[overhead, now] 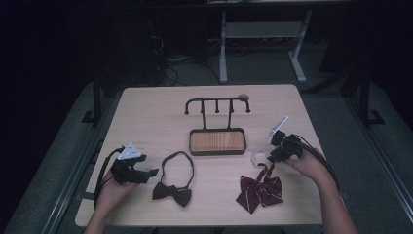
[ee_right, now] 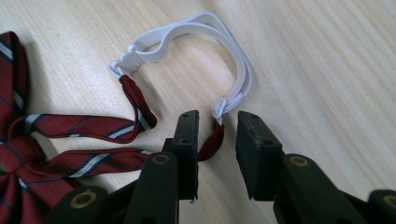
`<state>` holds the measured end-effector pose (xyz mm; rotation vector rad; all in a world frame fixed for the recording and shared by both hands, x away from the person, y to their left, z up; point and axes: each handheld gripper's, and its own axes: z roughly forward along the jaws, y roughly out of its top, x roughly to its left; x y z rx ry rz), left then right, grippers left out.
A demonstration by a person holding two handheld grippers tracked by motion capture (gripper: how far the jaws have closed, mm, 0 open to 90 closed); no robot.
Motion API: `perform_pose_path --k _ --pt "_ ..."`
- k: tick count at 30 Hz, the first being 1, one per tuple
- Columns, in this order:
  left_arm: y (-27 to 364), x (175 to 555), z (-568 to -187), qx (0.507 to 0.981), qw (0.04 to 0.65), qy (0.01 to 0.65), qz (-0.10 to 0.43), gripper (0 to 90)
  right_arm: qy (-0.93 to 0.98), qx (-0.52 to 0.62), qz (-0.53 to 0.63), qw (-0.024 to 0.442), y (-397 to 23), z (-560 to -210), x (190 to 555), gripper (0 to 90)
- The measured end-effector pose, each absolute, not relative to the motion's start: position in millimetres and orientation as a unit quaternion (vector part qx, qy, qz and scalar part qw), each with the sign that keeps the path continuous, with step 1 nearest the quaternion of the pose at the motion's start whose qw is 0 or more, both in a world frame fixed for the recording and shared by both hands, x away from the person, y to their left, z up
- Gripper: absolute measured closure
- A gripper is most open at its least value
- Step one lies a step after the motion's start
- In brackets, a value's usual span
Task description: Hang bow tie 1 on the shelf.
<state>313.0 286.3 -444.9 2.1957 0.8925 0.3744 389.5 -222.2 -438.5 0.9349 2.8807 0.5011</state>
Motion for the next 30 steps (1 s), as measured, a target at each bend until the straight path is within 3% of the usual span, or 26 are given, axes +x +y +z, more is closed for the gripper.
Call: perform_pose_path --k 8,14,30 --pt "286.2 313.0 -444.8 0.854 0.361 0.345 0.146 23.3 0.941 0.301 0.149 0.037 -217.9 -442.5 391.0 75.6" --pt "286.8 312.7 -444.3 0.852 0.363 0.347 0.146 23.3 0.944 0.294 0.146 0.032 -216.7 -442.4 390.2 85.3" --pt "285.8 312.7 -445.0 0.855 0.36 0.345 0.144 23.3 0.946 0.256 0.201 0.001 -218.2 -401.8 376.8 86.5"
